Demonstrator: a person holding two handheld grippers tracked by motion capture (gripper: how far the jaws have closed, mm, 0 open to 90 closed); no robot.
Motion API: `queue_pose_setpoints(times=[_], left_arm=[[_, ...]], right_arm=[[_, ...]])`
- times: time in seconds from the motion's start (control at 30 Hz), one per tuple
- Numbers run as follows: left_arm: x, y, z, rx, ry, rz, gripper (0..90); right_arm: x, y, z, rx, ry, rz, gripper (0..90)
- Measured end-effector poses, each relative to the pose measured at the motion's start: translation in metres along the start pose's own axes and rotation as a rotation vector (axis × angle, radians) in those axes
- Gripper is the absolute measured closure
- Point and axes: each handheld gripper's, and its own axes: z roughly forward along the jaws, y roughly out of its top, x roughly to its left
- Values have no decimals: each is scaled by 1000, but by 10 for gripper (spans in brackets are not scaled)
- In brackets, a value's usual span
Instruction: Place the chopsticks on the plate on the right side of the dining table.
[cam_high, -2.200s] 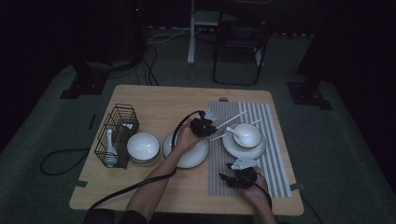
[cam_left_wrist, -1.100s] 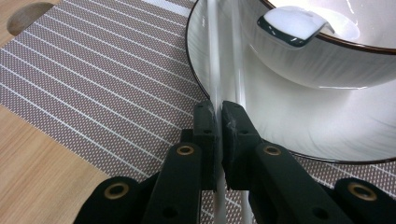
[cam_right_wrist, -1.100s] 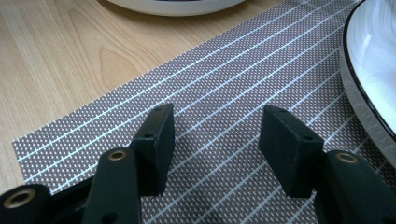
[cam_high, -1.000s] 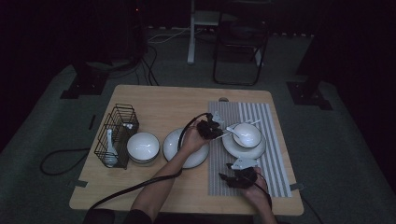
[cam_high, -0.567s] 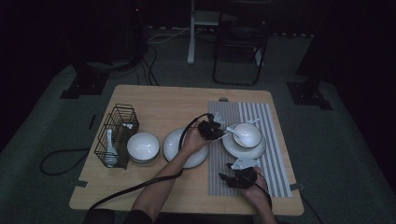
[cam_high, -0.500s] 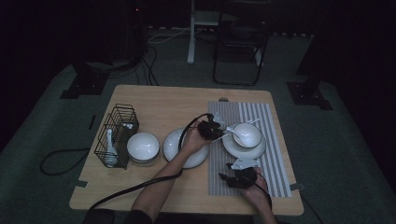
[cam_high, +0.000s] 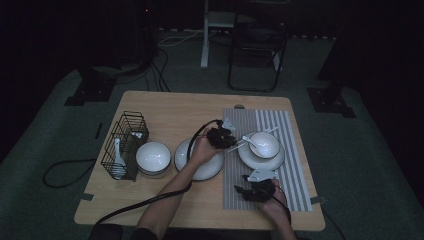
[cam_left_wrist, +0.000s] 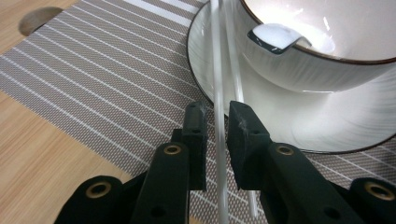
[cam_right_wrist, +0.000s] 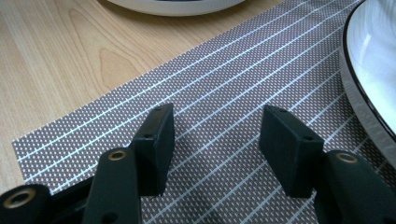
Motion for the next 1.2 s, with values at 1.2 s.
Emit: queue_pose_setpoints(times=[1.2], left_arm=[[-3,-24,-10,75,-14,19,852]], right_arm=[[-1,0,0,1,0,6,442]])
